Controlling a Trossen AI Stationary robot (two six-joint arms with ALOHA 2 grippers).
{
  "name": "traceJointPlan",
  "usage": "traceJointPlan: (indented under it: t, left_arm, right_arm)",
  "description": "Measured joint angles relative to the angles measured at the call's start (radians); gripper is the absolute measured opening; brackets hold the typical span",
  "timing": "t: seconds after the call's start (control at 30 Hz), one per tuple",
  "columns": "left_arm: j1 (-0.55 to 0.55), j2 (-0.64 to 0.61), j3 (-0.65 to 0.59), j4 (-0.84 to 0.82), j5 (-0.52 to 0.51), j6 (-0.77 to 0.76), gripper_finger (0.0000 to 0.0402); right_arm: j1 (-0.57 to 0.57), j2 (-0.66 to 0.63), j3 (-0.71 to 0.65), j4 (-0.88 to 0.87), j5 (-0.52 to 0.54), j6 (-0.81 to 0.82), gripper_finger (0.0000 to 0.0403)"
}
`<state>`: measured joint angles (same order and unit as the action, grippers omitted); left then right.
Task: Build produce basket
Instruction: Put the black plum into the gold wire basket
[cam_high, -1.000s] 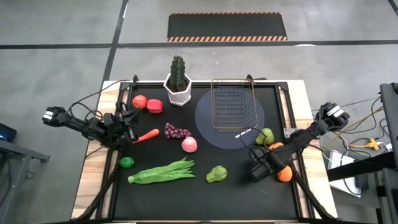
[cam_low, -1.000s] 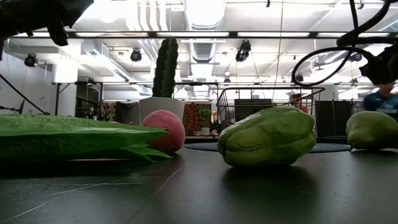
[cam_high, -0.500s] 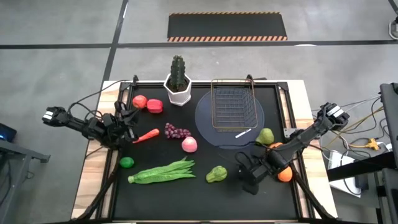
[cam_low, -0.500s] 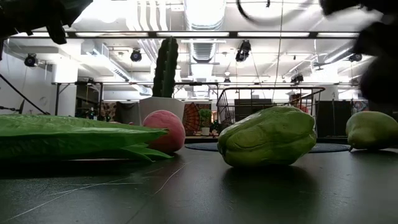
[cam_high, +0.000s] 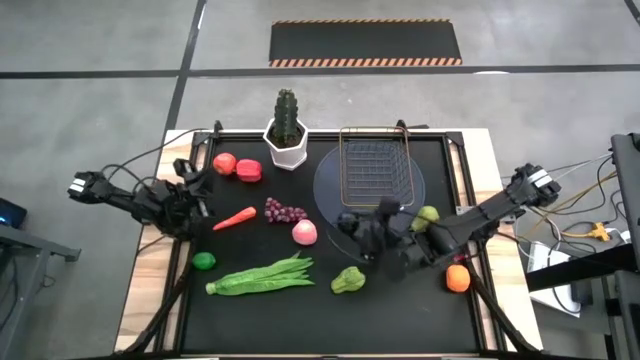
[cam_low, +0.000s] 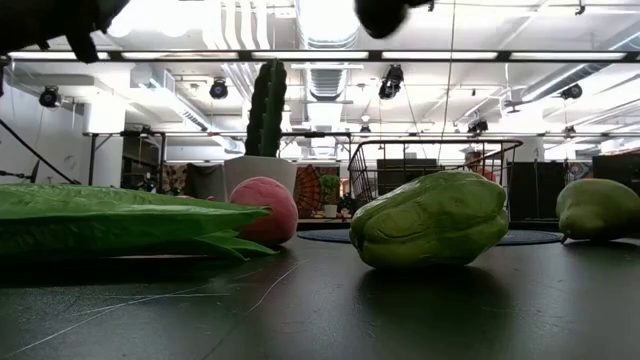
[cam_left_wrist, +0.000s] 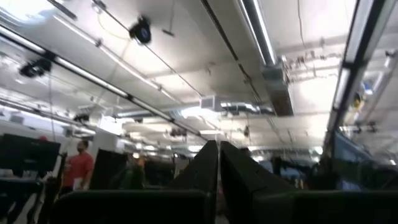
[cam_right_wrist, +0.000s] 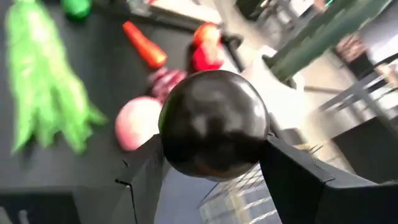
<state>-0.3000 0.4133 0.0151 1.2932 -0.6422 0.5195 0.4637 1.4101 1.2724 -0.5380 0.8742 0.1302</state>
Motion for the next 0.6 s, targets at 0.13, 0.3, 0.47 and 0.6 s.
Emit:
traceJointPlan:
  t: [0.13,0.3,0.47,0.6]
  left_arm:
    - [0.0,0.0,-0.001,0.063,0.001,0.063,0.0002]
    - [0.0,0.004,-0.006,0.049,0.001,0.067,0.0002]
    - [0.0,0.007,-0.006,0.043,0.0,0.066,0.0002]
    - [0.0,0.01,-0.007,0.036,0.0,0.066,0.0002]
  right_arm:
    - [-0.077,0.0,0.065,0.075,0.01,-0.101,0.0226]
    - [-0.181,0.0,0.173,0.063,-0.001,-0.029,0.0223]
    - [-0.349,0.008,0.304,-0.09,-0.252,0.134,0.0221]
    - [-0.509,0.039,0.367,-0.19,-0.511,0.239,0.022]
